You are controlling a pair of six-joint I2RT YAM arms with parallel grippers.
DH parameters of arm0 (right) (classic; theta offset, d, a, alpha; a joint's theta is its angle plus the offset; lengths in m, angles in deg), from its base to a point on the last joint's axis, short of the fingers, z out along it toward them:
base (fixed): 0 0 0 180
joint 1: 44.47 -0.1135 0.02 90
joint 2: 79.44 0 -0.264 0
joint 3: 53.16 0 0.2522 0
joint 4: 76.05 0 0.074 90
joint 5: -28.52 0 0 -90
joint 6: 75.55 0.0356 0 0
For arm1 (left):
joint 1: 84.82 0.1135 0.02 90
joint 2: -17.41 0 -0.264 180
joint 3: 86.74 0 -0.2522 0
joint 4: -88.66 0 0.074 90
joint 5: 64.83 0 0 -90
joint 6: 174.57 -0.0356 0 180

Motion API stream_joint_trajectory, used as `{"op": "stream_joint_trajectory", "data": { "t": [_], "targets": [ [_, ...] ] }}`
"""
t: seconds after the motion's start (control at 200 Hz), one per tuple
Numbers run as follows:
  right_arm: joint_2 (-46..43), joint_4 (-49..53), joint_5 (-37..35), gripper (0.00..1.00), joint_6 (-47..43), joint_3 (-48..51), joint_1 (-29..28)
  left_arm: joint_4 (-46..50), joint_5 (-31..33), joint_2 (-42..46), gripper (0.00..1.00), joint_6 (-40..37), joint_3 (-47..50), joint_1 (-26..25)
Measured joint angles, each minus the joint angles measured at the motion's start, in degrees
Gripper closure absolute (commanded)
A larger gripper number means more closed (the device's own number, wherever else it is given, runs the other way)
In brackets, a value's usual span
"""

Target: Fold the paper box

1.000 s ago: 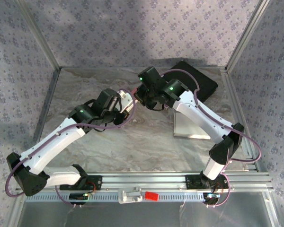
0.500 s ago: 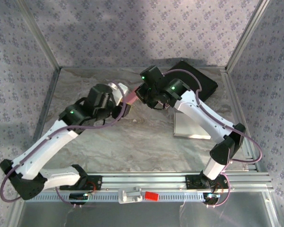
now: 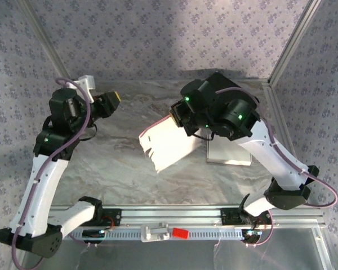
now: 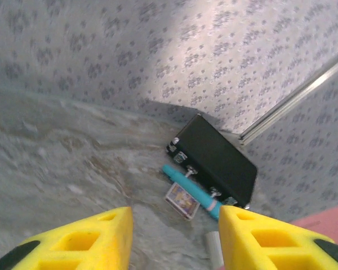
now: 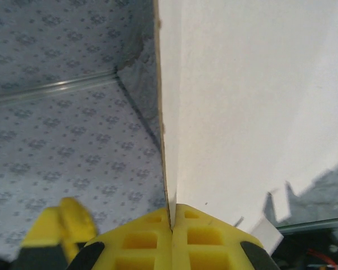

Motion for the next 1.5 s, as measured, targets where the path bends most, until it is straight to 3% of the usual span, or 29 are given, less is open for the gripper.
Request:
{"op": "stream_joint_trajectory", "data": {
  "t": [0.165, 0.425, 1.049, 1.499],
  "targets": [
    [8.5, -1.0, 0.8, 1.0, 2.9, -2.3, 5.7, 1.7, -6.8, -1.6, 0.6, 8.0, 4.8, 5.8],
    [24.0, -12.6, 5.6, 1.0, 3.9, 5.3, 10.4, 4.3, -13.4, -3.6, 0.59, 12.2, 7.6, 6.1],
    [22.5, -24.8, 9.3, 1.0, 6.6, 16.0, 9.5, -1.1, -6.5, -16.1, 0.6, 20.8, 11.6, -4.8],
    [21.4, -26.9, 10.0, 1.0, 7.0, 16.8, 9.5, -0.6, -3.9, -17.2, 0.59, 22.2, 11.8, -6.6]
  ]
}}
